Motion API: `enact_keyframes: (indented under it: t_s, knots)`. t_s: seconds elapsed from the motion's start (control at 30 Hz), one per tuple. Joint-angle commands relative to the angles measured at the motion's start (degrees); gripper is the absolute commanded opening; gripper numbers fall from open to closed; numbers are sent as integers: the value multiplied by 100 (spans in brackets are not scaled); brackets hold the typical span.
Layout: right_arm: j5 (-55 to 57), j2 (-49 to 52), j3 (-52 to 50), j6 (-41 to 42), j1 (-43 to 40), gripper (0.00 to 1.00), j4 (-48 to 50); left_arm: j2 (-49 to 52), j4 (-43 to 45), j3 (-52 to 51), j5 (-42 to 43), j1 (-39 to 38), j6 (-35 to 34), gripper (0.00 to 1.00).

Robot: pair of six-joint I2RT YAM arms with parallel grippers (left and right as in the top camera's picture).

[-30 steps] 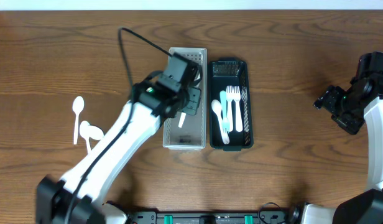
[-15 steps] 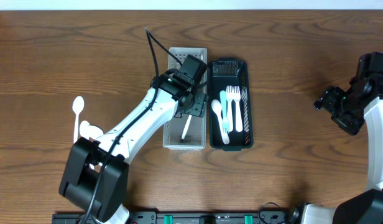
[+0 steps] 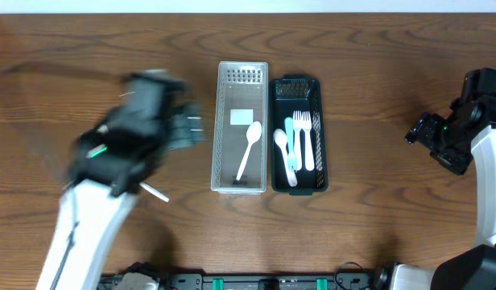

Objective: Pack container
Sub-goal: 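Carry the spoon with the left gripper over the clear basket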

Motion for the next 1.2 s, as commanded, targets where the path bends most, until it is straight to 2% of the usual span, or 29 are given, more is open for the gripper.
enact_keyframes:
  t_s: [0.0,0.13,0.23,0.4,0.57,0.67,0.97,1.17]
  knots:
    - [-22,-116,-20,-133,-26,84,-2,-367,-249,-68,-188,697,-964,98]
    - [-22,-116,-20,-136,-26,84,-4,-549,-212,-509,304,1362,-1069,98]
    - [-24,-116,-20,-179,-26,84,-24,-479,-50,-1067,354,1681,-1565,98]
    - [-22,-116,-20,-221,-26,84,-131,-238,863,-2343,363,2074,-2358,98]
    - [-22,-116,-20,-219,-26,84,-175,216,1764,-3152,811,2253,-2476,98]
    - [-22,-116,-20,-219,-26,85,-201,579,1963,-3342,809,2284,-2824,98]
    - [-22,-116,-20,-219,-26,86,-326,1427,2247,-3370,822,2345,-3292,98]
    - [-20,-116,-20,-219,-26,86,-323,1722,2299,-3373,879,2459,-3279,98]
